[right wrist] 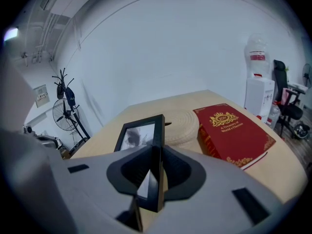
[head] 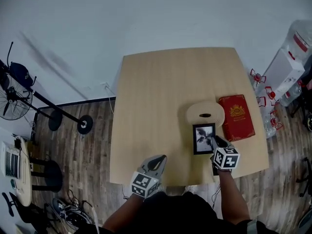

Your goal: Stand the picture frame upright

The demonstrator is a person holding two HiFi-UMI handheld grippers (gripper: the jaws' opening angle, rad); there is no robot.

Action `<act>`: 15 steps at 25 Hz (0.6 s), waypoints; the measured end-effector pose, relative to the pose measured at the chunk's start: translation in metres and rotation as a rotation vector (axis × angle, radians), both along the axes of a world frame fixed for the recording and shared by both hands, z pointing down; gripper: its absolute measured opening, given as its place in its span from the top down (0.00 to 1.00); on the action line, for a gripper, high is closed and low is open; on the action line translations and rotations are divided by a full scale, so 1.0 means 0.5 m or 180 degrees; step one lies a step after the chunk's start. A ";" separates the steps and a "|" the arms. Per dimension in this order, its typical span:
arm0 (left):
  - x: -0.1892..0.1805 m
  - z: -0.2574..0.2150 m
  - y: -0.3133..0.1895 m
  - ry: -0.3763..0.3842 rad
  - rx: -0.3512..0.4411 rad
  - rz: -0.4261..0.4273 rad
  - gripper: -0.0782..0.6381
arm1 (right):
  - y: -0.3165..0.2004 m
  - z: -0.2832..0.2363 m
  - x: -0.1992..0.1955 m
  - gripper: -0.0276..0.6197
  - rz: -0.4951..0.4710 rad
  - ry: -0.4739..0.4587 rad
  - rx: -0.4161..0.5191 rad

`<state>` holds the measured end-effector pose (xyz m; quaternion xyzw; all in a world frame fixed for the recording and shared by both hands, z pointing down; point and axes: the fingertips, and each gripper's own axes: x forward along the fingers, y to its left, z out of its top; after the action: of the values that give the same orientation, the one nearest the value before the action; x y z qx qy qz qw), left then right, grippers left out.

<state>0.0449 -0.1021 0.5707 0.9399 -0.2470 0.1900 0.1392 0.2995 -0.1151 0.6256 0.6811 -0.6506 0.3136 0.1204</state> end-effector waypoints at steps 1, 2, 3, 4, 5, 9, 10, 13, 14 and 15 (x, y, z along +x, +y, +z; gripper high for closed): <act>0.006 -0.001 -0.002 -0.0004 0.0015 0.0008 0.89 | 0.001 0.006 0.005 0.85 0.0007 -0.0011 -0.0010; 0.011 -0.004 -0.006 0.0009 0.0048 0.0007 0.89 | 0.002 0.011 0.010 0.85 0.0012 -0.0018 -0.0018; 0.015 -0.008 -0.010 0.0020 0.0076 0.0002 0.89 | 0.002 0.016 0.014 0.85 0.0017 -0.0022 -0.0025; 0.018 -0.009 -0.013 0.0020 0.0087 -0.0003 0.89 | 0.002 0.021 0.018 0.85 0.0023 -0.0024 -0.0031; 0.020 -0.008 -0.013 0.0011 0.0084 -0.0005 0.89 | 0.001 0.027 0.022 0.85 0.0028 -0.0027 -0.0037; 0.033 0.004 -0.011 -0.0033 0.0040 -0.0003 0.89 | -0.005 0.054 0.036 0.85 0.0000 -0.0062 -0.0072; 0.037 0.007 -0.010 -0.0034 0.0025 -0.0007 0.89 | -0.007 0.059 0.036 0.85 -0.0015 -0.0065 -0.0086; 0.048 0.018 -0.006 -0.0042 0.0000 -0.0010 0.89 | -0.013 0.077 0.039 0.85 -0.0036 -0.0057 -0.0131; 0.051 0.021 -0.005 -0.0051 -0.0009 -0.0014 0.89 | -0.014 0.081 0.040 0.85 -0.0039 -0.0042 -0.0143; 0.053 0.024 -0.004 -0.0063 -0.0021 -0.0022 0.89 | -0.016 0.085 0.041 0.85 -0.0043 -0.0026 -0.0153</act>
<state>0.0713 -0.1043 0.5827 0.9367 -0.2511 0.1997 0.1404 0.3201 -0.1230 0.6682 0.6724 -0.6479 0.3310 0.1362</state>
